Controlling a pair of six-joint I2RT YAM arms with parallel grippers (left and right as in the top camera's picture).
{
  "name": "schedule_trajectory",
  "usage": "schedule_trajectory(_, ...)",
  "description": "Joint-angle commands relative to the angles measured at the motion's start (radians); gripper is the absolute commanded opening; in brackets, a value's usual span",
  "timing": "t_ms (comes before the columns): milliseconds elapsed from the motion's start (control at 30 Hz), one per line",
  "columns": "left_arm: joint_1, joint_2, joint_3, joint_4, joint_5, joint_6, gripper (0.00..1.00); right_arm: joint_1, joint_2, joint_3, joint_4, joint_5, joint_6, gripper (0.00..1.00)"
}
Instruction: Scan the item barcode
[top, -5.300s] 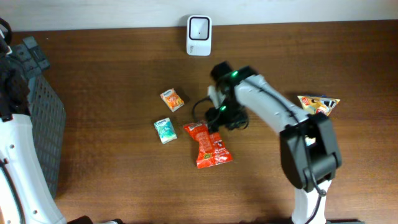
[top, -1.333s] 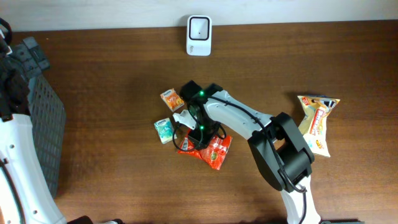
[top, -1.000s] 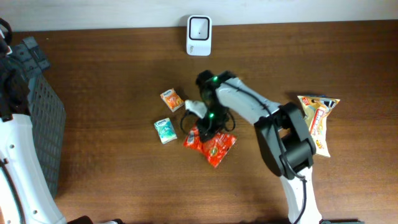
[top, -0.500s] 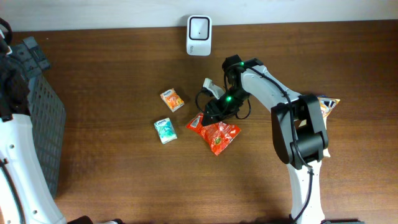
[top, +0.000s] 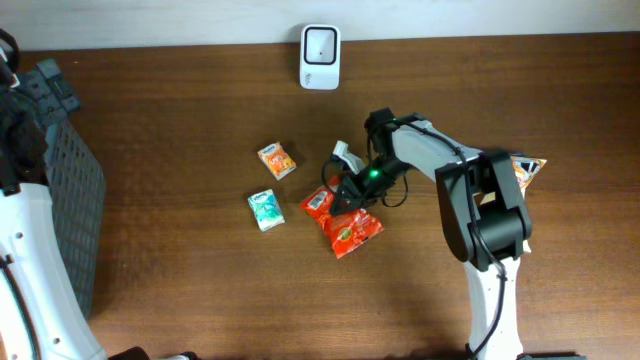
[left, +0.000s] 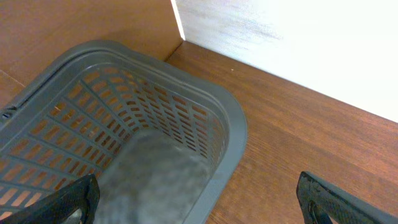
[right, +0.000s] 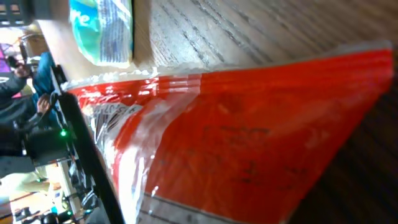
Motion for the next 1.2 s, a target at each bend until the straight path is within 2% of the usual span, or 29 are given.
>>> schedule_trajectory(0,0.002,0.0,0.001,0.001,-0.004,0.009,0.99,-0.048,0.008,-0.012,0.007,-0.07,-0.035,0.15)
schedule_trajectory(67,0.002,0.0,0.001,0.001,-0.004,0.009,0.99,-0.061,0.008,-0.011,0.007,-0.083,-0.035,0.16)
schedule_trajectory(100,0.002,0.0,0.001,0.001,-0.004,0.009,0.99,-0.064,0.008,-0.011,0.006,-0.081,-0.035,0.2)
schedule_trajectory(200,0.002,0.0,0.001,0.001,-0.004,0.009,0.99,-0.065,0.006,-0.002,0.002,-0.082,-0.035,0.2)
schedule_trajectory(333,0.002,0.0,0.001,0.001,-0.004,0.009,0.99,-0.065,-0.035,0.083,-0.074,-0.098,-0.033,0.08)
schedule_trajectory(433,0.002,0.0,0.001,0.001,-0.004,0.009,0.99,-0.065,-0.102,0.186,-0.175,-0.097,-0.03,0.04)
schedule_trajectory(600,0.002,0.0,0.001,0.001,-0.004,0.009,0.99,-0.065,-0.239,0.335,-0.256,-0.058,-0.03,0.05)
schedule_trajectory(733,0.002,0.0,0.001,0.001,-0.004,0.009,0.99,-0.065,-0.319,0.403,-0.256,0.023,0.034,0.08)
schedule_trajectory(1167,0.002,0.0,0.001,0.001,-0.004,0.009,0.99,-0.043,-0.36,0.416,-0.241,0.098,0.078,0.1)
